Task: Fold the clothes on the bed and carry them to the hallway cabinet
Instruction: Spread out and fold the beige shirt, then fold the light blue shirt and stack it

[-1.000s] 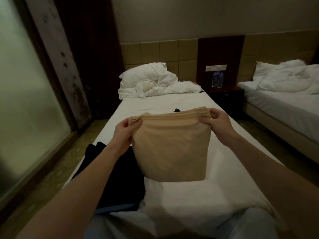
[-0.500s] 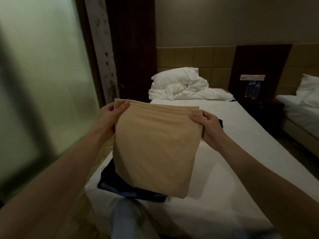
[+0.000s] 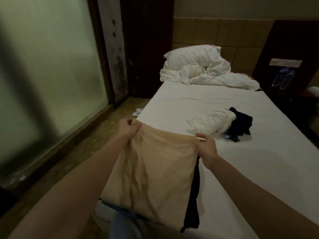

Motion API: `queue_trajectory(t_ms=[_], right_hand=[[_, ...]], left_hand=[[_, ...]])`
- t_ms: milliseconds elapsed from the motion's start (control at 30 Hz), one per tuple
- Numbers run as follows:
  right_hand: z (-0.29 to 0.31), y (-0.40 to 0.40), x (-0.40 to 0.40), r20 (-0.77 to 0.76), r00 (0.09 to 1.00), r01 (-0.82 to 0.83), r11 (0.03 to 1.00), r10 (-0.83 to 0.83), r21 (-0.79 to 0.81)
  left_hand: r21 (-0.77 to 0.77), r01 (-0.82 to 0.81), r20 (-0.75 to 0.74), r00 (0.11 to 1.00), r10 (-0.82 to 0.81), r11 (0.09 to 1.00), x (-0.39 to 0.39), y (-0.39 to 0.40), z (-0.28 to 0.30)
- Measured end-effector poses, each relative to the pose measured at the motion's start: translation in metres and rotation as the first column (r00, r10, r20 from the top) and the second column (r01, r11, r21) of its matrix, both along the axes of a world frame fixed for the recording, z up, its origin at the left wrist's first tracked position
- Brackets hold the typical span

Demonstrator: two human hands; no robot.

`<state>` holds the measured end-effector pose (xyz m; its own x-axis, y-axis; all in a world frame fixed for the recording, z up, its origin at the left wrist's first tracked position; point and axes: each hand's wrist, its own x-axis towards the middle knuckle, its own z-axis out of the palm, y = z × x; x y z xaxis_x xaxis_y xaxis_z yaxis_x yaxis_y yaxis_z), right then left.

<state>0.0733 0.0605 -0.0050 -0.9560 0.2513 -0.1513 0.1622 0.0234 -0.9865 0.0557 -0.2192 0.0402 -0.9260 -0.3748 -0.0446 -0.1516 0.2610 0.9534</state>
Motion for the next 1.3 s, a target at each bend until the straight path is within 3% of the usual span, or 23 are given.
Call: queue_trajectory(t_ms=[100, 133, 200, 233, 333, 367, 433, 667, 1000, 1300], right_hand=[[-0.016, -0.003, -0.013, -0.007, 1.0, 0.031, 0.966, -0.03, 0.256], [-0.018, -0.005, -0.012, -0.049, 0.999, 0.018, 0.93, 0.0, 0.366], [-0.021, -0.011, -0.003, -0.155, 0.977, -0.034, 0.831, 0.144, 0.555], [-0.024, -0.014, 0.001, -0.171, 0.949, -0.082, 0.733, 0.263, 0.676], [-0.04, -0.019, 0.016, 0.04, 0.84, -0.188, 0.222, 0.541, 0.957], [-0.046, -0.017, 0.019, 0.094, 0.823, -0.188, 0.112, 0.56, 0.976], [-0.054, -0.01, 0.023, 0.138, 0.829, -0.196, 0.05, 0.541, 0.979], [-0.056, 0.036, 0.006, 0.242, 0.883, -0.317, 0.13, 0.403, 0.939], [-0.073, 0.158, -0.063, 0.302, 0.937, -0.328, 0.14, 0.176, 0.934], [-0.115, 0.246, -0.163, 0.32, 0.944, -0.329, 0.143, 0.082, 0.934]], left_hand=[[-0.27, -0.03, -0.076, 0.997, 0.01, 0.962, -0.017, 0.009, -0.028], [-0.418, -0.021, -0.107, 0.994, -0.026, 0.908, -0.018, 0.011, -0.035], [-0.71, 0.004, -0.184, 0.964, -0.192, 0.704, -0.014, 0.015, -0.046], [-0.828, 0.015, -0.201, 0.926, -0.321, 0.561, -0.01, 0.017, -0.049], [-0.996, -0.033, -0.081, 0.754, -0.651, 0.087, 0.004, 0.025, -0.067], [-0.999, -0.034, -0.013, 0.719, -0.695, -0.017, 0.009, 0.028, -0.074], [-0.993, 0.045, 0.106, 0.711, -0.695, -0.105, 0.019, 0.03, -0.082], [-0.958, 0.234, 0.287, 0.816, -0.501, -0.168, 0.007, 0.036, -0.089], [-0.957, 0.265, 0.28, 0.737, -0.616, -0.119, -0.085, 0.154, -0.1], [-0.936, 0.319, 0.336, 0.695, -0.635, -0.146, -0.182, 0.253, -0.14]])
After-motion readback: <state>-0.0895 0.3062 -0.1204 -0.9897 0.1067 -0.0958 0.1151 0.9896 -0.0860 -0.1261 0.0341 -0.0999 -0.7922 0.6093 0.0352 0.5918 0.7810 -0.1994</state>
